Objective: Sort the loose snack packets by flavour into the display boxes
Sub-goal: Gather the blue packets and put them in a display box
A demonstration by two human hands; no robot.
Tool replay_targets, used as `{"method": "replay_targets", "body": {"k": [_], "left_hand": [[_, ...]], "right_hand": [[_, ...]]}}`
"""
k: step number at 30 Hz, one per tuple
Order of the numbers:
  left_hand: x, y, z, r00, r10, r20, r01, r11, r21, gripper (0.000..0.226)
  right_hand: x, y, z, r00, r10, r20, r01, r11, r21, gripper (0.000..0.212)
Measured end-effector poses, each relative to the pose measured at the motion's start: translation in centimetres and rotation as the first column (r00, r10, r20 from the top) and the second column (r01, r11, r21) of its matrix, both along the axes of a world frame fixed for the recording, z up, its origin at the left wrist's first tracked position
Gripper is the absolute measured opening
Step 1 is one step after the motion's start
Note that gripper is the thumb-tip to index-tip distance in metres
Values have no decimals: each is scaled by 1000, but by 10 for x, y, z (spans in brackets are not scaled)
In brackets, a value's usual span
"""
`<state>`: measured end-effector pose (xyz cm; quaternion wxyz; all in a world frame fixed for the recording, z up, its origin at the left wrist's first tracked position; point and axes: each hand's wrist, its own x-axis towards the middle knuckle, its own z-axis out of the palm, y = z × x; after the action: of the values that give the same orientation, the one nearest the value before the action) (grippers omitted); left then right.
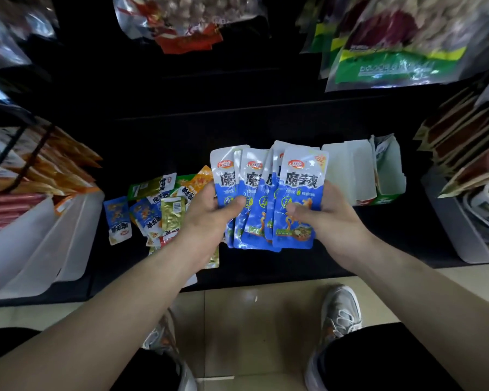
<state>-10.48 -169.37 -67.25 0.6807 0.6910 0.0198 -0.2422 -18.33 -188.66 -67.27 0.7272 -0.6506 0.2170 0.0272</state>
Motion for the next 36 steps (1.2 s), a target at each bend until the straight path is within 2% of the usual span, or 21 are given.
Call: {"method": "replay_targets", "body": {"k": [4,8,13,20,24,28,30,34,36], "left_hand": [[-3,1,9,999,-32,-43,29,997,-67,30],[-4,-1,14,998,-58,-12,57,997,-48,24],[-3,-1,10,1000,-10,-12,10,999,-35,43],[-5,-9,4,999,-48,12,49,997,-66,34],[-9,-20,3,998,-45,-33,40,990,-135,30],[-9,-33,6,996,-30,-82,15,983,-181,25],[-10,-41,6,995,-58,-82,44,985,-165,27],[-14,-61,-4,981,-185,-65,182,982,-43,48],[-17,-71,-6,969,-237,-77,236,972,-21,51]], "right_hand": [[-3,-1,4,999,12,31,-14,997,77,41],[-6,-1,8,999,1,49,-6,995,102,39],[-6,-2,8,998,-12,59,6,996,90,44],[-4,-3,2,995,2,97,-8,998,57,44],[-2,4,-9,998,23,54,-22,1000,-19,41],[2,6,-8,1000,12,29,-13,1000,26,39],[2,6,-5,1000,19,17,-19,1000,19,35],[-6,5,-3,998,51,-24,-52,998,-45,32],[-11,-2,-1,998,24,-62,-24,1000,4,31]]}}
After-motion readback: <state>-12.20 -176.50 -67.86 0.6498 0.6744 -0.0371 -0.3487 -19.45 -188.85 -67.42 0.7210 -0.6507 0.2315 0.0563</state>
